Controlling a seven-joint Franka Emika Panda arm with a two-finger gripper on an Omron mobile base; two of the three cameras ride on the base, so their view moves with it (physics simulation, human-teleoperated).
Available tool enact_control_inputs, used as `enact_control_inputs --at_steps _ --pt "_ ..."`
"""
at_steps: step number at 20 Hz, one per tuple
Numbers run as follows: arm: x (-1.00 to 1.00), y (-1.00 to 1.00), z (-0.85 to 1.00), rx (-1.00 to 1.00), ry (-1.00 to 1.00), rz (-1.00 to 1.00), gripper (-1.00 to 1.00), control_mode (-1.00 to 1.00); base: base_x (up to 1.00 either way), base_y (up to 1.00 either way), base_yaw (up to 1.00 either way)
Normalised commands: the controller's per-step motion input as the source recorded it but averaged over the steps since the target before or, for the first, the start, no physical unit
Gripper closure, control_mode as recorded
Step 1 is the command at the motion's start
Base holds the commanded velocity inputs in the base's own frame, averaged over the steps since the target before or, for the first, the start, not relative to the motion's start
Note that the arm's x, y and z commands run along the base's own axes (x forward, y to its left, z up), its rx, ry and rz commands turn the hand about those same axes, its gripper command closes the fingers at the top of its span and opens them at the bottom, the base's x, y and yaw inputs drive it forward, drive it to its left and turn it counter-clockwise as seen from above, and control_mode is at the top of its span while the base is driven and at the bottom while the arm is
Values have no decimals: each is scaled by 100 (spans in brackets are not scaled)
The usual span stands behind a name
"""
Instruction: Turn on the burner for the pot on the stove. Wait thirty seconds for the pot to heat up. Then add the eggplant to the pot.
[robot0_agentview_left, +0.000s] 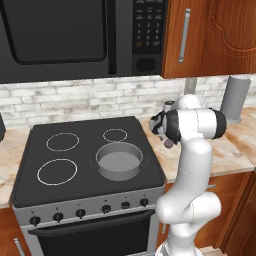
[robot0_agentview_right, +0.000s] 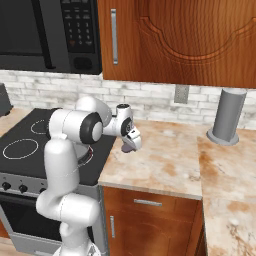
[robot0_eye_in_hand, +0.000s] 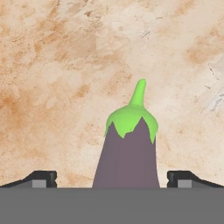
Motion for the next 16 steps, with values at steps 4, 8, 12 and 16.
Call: enact_control_inputs --at_steps 4,8,12,16 --pt "0 0 0 0 0 0 -100 -100 0 0 0" --pt "0 0 0 0 0 0 -100 -100 0 0 0" --pt "0 0 0 0 0 0 -100 -100 0 0 0" --pt "0 0 0 0 0 0 -100 -100 0 0 0"
